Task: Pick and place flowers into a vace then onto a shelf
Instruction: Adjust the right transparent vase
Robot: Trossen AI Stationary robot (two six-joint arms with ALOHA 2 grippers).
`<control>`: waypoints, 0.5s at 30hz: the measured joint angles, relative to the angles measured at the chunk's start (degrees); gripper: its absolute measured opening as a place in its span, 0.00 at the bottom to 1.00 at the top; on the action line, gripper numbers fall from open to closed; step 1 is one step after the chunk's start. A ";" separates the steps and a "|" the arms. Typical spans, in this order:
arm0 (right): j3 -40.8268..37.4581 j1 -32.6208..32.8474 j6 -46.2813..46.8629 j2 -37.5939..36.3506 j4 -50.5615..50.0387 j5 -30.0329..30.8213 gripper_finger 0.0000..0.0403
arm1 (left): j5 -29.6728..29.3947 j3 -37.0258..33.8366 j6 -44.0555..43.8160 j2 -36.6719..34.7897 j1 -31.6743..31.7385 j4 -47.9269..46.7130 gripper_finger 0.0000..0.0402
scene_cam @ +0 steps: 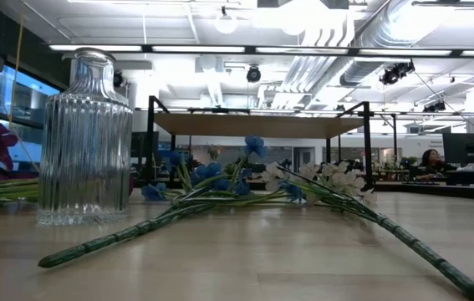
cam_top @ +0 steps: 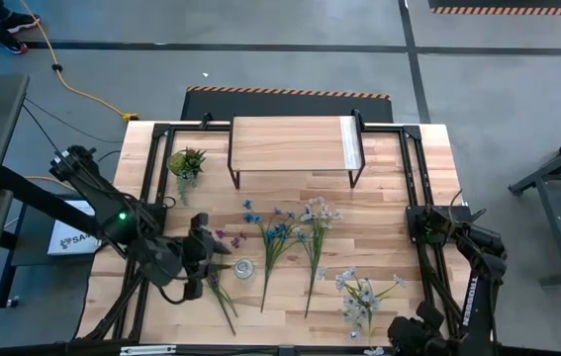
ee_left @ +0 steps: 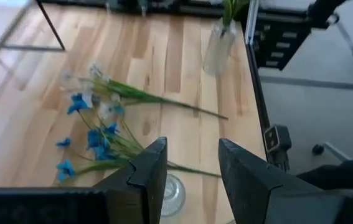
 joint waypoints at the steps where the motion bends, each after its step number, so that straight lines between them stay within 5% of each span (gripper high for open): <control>1: 0.97 -0.13 -0.30 0.00 -0.14 0.29 0.33 | 0.05 0.00 -0.22 0.45 0.00 -0.02 0.45; 15: 21.90 -1.35 -15.32 -0.02 0.63 17.93 0.33 | 2.78 0.00 0.12 2.64 0.00 0.00 0.45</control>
